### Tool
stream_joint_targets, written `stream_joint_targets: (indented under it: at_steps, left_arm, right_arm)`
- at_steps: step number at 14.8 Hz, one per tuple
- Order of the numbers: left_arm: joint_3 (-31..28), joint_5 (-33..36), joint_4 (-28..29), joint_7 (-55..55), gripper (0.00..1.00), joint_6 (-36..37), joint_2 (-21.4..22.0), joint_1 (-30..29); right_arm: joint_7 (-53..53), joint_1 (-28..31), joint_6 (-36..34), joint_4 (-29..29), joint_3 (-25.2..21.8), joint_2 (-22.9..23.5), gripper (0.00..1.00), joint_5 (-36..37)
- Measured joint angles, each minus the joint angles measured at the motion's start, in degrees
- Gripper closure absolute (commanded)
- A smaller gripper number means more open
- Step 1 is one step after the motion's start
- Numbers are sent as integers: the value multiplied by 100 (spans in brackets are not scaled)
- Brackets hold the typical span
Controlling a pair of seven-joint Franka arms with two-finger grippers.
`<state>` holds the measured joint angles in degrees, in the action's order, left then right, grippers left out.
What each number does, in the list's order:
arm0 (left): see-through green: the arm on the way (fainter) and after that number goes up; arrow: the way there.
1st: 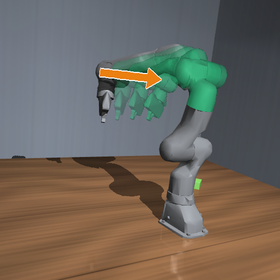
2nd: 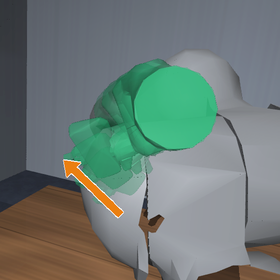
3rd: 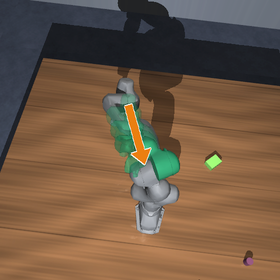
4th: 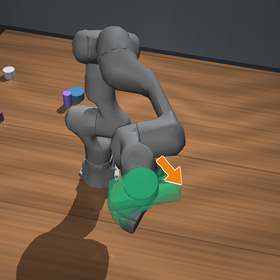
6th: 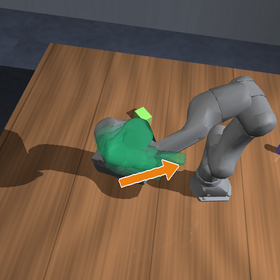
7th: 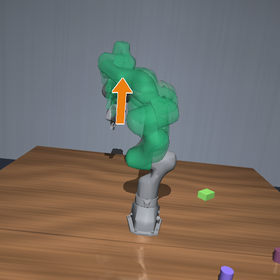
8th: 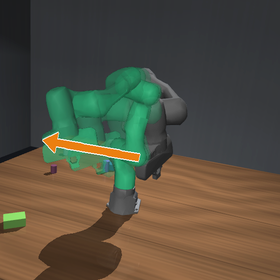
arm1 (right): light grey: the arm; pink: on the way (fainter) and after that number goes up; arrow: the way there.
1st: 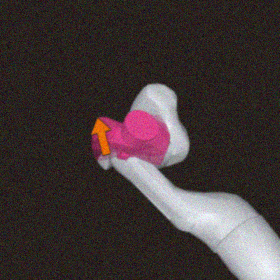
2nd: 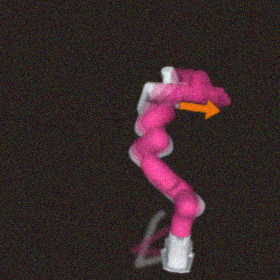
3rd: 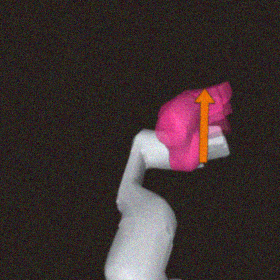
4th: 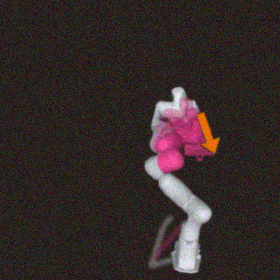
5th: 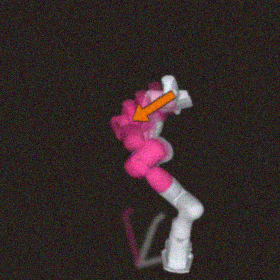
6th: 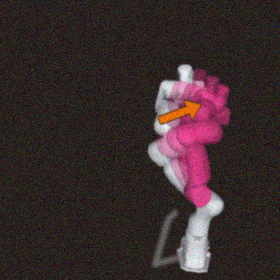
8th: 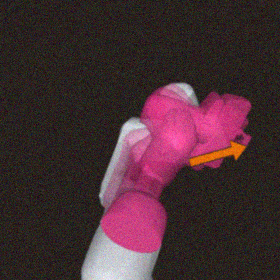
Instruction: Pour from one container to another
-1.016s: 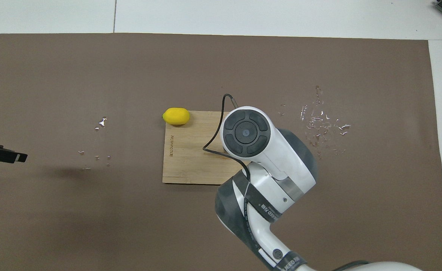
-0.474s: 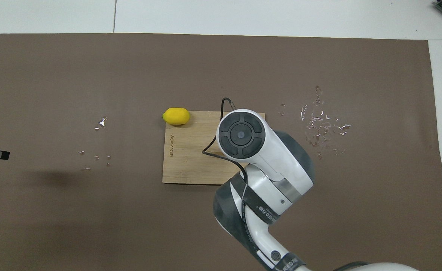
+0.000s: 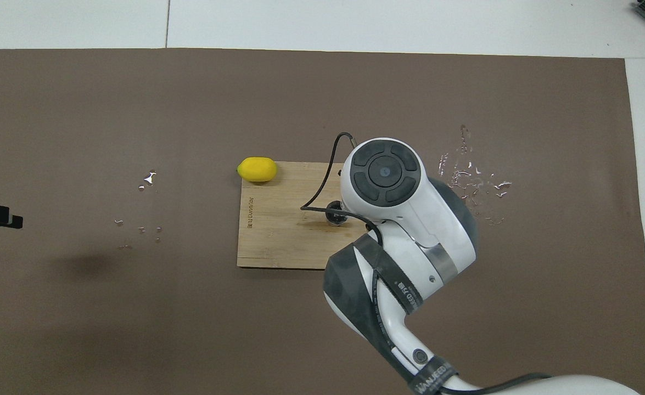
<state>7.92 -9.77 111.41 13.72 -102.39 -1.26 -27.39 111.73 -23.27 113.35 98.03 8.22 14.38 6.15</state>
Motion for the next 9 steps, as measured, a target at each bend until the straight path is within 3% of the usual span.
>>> stream_joint_targets:
  at_steps: [5, 9]
  left_arm:
    - [-55, -1, -262, -1120, 0, 719, 21, -34]
    - [-73, -357, -450, -1937, 0, 1246, 45, -167]
  right_arm:
    - [-31, 123, 18, -3, 4, 1, 100, -529]
    - [-745, 715, 311, 76, -5, 18, 100, -1599]
